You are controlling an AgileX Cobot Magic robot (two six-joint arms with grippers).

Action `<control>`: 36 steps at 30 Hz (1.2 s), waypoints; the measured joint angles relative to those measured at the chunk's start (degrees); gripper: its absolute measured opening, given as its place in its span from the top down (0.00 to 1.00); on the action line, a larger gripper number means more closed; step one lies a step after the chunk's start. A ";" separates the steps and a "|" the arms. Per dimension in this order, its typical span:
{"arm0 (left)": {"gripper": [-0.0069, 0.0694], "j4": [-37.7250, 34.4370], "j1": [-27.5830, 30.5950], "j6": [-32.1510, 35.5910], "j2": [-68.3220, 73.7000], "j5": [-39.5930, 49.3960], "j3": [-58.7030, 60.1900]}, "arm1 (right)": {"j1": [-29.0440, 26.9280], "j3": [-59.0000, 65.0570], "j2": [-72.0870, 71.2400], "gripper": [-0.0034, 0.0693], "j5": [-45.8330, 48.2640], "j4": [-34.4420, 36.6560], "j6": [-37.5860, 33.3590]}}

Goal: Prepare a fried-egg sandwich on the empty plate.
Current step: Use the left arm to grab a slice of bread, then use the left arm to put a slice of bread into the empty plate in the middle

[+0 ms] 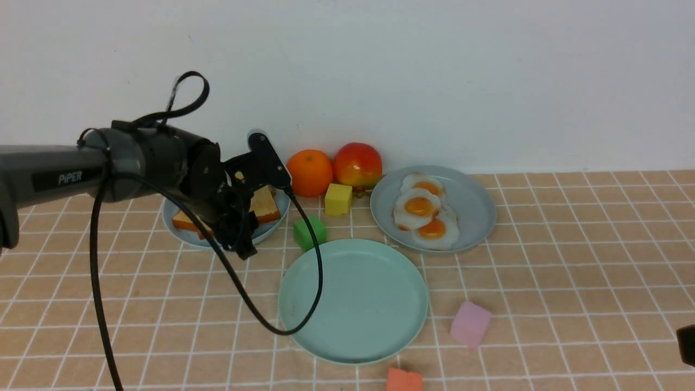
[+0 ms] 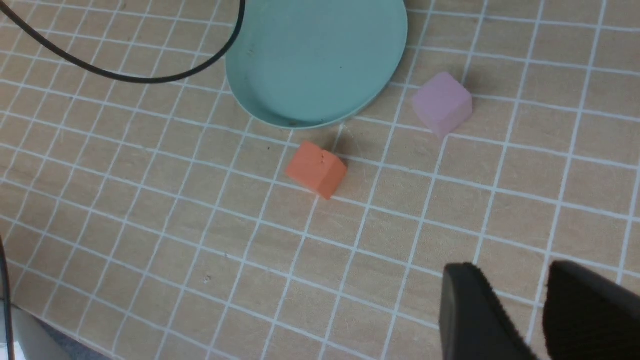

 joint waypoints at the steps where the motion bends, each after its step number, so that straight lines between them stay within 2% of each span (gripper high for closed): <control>1: 0.57 0.13 0.00 0.00 0.00 -0.16 0.00 | 0.00 0.00 0.00 0.62 0.00 0.12 0.00; 3: 0.64 0.43 0.00 0.03 0.00 -0.38 -0.08 | 0.00 0.00 0.00 0.62 0.00 0.38 0.00; 7: 0.84 0.62 0.00 0.24 0.10 -0.46 -0.08 | 0.00 0.00 0.00 0.62 0.49 2.17 -0.04; 8: 0.86 0.62 0.00 0.24 0.10 -0.46 -0.08 | 0.00 0.00 0.00 0.62 0.54 2.29 -0.24; 14: 0.86 0.39 -0.33 -0.95 -2.73 2.29 -0.02 | 0.00 0.00 -1.02 0.62 0.68 2.77 -0.59; 17: 0.86 -0.27 -1.16 -4.24 -6.72 5.23 -0.02 | 0.00 0.00 -2.41 0.62 0.68 2.77 -1.49; 18: 0.86 -0.53 -2.49 -7.47 -10.23 7.59 0.04 | 0.00 0.00 -3.52 0.62 0.68 2.77 -1.73; 25: 0.86 -0.81 -12.69 -16.23 -18.84 12.77 4.48 | 0.00 0.00 -6.93 0.62 0.68 1.66 -1.86; 29: 0.86 -1.19 -23.67 -19.26 -19.23 13.47 8.56 | 0.00 0.00 -9.29 0.62 0.73 1.19 -1.86; 33: 0.86 -0.19 -28.11 -19.68 -16.08 10.87 9.14 | 0.00 0.00 -10.27 0.62 0.99 0.38 -1.86; 36: 0.86 -0.05 -28.46 -19.83 -13.88 8.17 9.21 | 0.00 0.00 -10.69 0.62 1.96 0.18 -1.86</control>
